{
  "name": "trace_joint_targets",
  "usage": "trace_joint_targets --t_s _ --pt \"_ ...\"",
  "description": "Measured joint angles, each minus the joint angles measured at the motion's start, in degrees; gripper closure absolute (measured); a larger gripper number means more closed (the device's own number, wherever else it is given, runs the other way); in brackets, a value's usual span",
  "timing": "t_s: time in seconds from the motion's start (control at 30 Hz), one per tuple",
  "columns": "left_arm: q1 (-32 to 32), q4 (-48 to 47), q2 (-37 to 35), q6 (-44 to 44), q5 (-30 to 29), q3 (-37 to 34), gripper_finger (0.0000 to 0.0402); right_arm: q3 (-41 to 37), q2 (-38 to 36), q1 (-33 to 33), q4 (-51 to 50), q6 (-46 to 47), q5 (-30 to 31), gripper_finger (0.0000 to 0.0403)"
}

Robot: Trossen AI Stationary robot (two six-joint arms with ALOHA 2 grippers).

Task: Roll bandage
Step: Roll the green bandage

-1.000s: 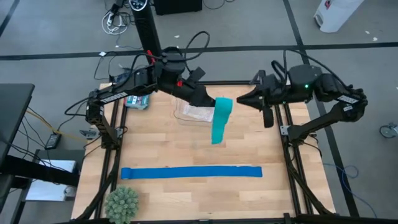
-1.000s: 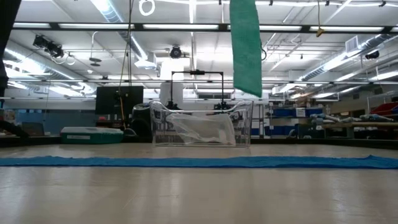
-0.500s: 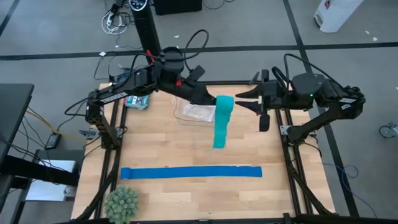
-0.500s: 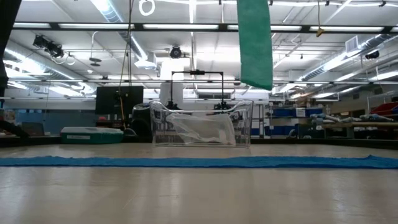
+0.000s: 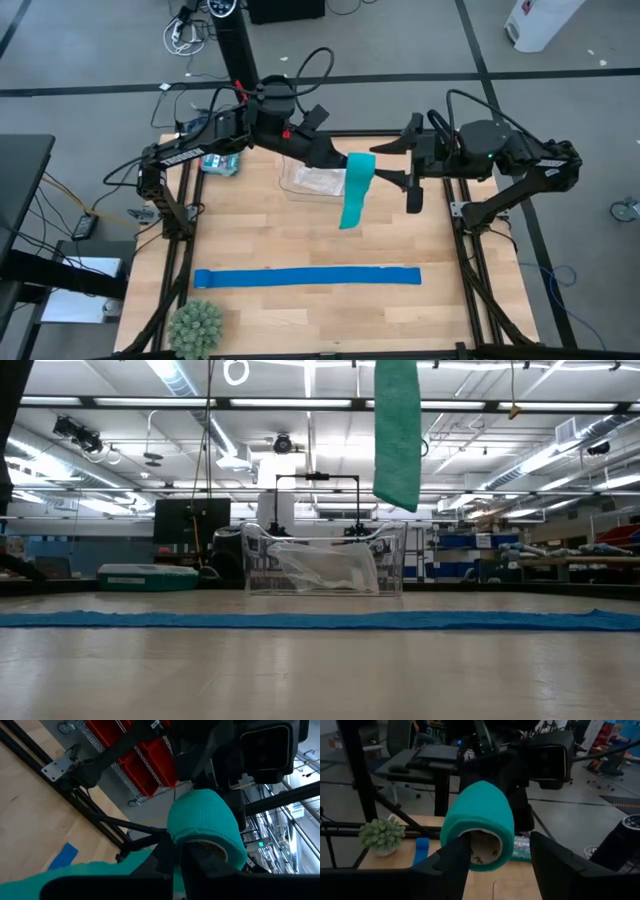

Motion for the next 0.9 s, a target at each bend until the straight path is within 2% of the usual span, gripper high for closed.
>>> trace_joint_targets --t_s 0.13,0.23,0.37,0.5,0.53,0.77,0.9 --pt "0.0 0.0 -0.2 -0.8 0.2 0.0 0.0379 0.0 0.9 0.0 2.3 -0.4 0.0 0.0216" --pt "0.0 0.1 -0.1 -0.9 0.1 0.0 0.0379 0.0 1.0 0.0 2.6 -0.3 -0.1 0.0242" --pt "0.0 1.1 -0.1 0.8 -0.4 0.0 0.0374 0.0 1.0 -0.1 2.8 -0.3 0.0 0.0301" --pt "0.0 3.1 0.1 6.7 -0.8 -0.1 0.0357 0.0 1.1 -0.1 2.9 0.3 0.1 0.0382" --pt "0.0 4.0 0.1 8.8 -0.9 -0.1 0.0351 0.1 1.0 -0.1 3.1 0.3 -0.3 0.0391" --pt "0.0 5.0 0.0 15.2 -1.4 -0.1 0.0298 0.1 1.0 0.0 2.8 2.4 -1.8 0.0399" --pt "0.0 5.1 -0.9 18.0 -1.8 -0.1 0.0284 0.0 0.4 0.0 2.8 4.7 -2.5 0.04"
